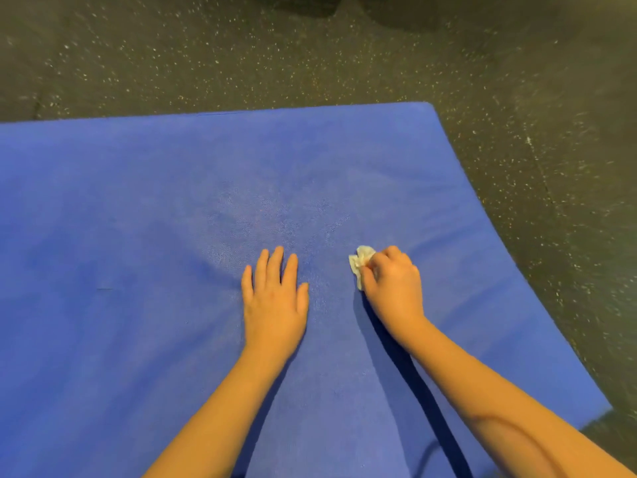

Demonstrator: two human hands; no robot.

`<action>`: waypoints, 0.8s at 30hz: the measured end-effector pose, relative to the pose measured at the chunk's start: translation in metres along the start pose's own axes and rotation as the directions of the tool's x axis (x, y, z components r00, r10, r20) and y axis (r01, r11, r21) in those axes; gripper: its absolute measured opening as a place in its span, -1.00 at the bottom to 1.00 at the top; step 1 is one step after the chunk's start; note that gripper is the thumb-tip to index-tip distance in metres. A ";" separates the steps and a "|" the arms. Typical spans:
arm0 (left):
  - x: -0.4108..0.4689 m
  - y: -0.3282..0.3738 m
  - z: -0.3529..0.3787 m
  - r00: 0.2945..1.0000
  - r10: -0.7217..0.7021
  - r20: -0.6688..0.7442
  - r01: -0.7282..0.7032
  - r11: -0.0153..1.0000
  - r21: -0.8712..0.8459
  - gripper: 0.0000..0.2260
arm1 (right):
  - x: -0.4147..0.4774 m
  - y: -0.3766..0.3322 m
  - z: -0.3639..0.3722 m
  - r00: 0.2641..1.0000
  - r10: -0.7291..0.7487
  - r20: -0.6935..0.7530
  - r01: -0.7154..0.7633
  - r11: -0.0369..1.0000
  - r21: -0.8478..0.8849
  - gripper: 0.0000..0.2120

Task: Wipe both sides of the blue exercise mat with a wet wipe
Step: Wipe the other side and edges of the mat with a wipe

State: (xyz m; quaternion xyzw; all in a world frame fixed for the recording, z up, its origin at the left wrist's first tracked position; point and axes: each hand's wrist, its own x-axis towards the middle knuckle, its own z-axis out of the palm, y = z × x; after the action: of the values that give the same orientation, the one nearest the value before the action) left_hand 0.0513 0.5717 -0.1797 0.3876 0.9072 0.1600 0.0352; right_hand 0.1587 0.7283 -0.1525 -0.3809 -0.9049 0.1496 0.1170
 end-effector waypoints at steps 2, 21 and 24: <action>-0.015 -0.001 0.003 0.997 0.011 0.079 -0.013 1.000 0.017 -0.48 | -0.028 -0.016 -0.002 0.976 -0.191 0.103 0.182 0.979 0.086 -0.76; -0.056 0.038 -0.009 0.962 -0.058 0.268 0.067 0.997 -0.024 -0.53 | -0.092 0.045 -0.047 0.999 0.023 0.029 -0.021 0.997 -0.081 -0.78; -0.059 0.041 -0.014 0.962 -0.057 0.268 0.064 0.998 -0.016 -0.52 | -0.122 0.035 -0.052 0.995 -0.034 0.091 0.034 0.999 0.005 -0.77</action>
State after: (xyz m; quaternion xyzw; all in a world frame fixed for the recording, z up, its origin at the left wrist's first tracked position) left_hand 0.1183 0.5528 -0.1566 0.3772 0.9036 0.1160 0.1669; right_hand 0.2818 0.6730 -0.1284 -0.3580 -0.9153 0.1666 0.0788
